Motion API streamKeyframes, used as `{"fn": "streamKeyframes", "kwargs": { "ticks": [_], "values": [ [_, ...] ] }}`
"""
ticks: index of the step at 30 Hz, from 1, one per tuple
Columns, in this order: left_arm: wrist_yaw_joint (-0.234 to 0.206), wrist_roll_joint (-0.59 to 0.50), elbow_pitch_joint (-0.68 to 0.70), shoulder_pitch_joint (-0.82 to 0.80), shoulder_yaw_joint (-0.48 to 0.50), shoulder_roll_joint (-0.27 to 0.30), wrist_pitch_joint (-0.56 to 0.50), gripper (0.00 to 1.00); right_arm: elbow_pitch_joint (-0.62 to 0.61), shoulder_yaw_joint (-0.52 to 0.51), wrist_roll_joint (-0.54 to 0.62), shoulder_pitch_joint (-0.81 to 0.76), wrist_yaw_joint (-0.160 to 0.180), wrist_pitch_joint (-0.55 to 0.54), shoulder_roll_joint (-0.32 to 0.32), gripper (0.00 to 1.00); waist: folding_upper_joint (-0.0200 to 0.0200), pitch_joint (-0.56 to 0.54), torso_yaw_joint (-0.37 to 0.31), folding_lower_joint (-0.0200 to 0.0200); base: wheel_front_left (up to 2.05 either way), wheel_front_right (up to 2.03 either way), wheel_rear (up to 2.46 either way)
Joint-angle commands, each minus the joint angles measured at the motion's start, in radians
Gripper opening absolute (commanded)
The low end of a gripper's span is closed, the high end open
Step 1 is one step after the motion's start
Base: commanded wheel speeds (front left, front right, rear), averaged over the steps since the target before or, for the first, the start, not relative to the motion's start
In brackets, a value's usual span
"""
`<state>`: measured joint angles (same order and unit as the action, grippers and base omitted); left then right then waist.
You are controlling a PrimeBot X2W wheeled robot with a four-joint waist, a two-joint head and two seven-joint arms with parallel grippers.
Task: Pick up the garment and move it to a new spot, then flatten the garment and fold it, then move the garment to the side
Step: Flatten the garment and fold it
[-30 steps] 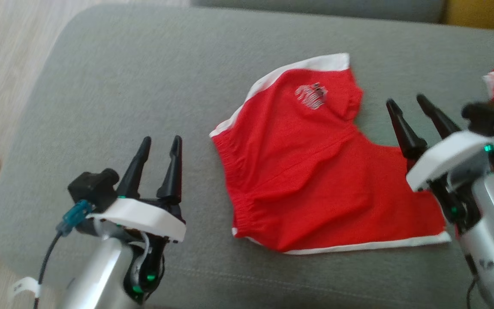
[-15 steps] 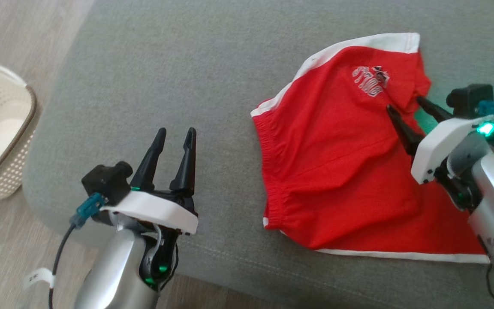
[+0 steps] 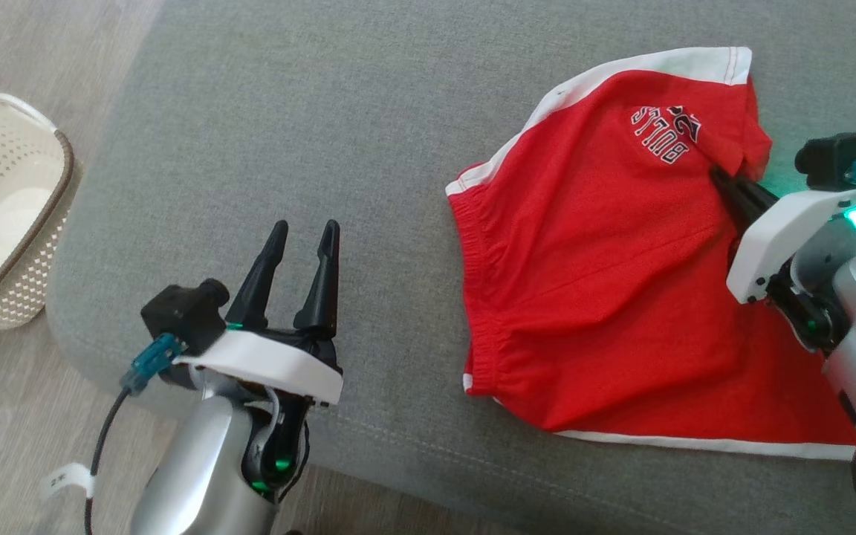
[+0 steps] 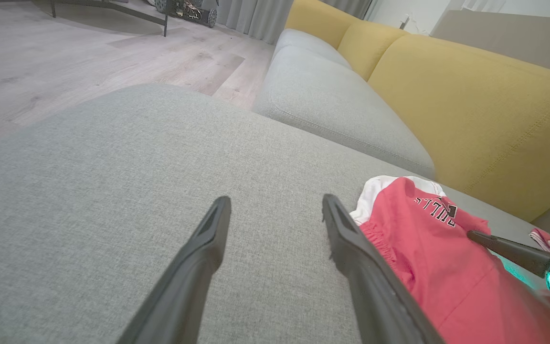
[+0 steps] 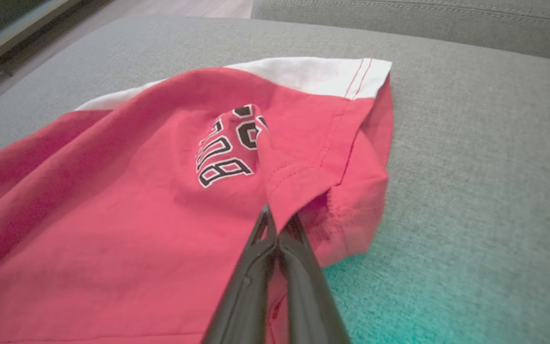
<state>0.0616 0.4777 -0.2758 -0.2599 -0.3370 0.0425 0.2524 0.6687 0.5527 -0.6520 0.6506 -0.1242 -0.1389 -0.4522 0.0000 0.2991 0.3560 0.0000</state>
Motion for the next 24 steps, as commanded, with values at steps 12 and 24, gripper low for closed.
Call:
{"fn": "streamKeyframes", "kwargs": {
  "ticks": [12,24],
  "values": [
    [-0.009,0.016,0.029,-0.040,0.021,0.008,0.009,1.00,-0.018,0.024,-0.074,0.045,-0.007,0.023,-0.051,0.09,0.0000,-0.006,-0.007,0.0000,0.00,0.00,0.00],
    [-0.011,0.029,0.020,-0.042,0.015,0.008,0.009,1.00,0.005,0.021,-0.127,0.067,-0.007,0.006,-0.068,0.35,0.0000,-0.001,0.008,0.0000,0.00,0.00,0.00]
  ]
}}
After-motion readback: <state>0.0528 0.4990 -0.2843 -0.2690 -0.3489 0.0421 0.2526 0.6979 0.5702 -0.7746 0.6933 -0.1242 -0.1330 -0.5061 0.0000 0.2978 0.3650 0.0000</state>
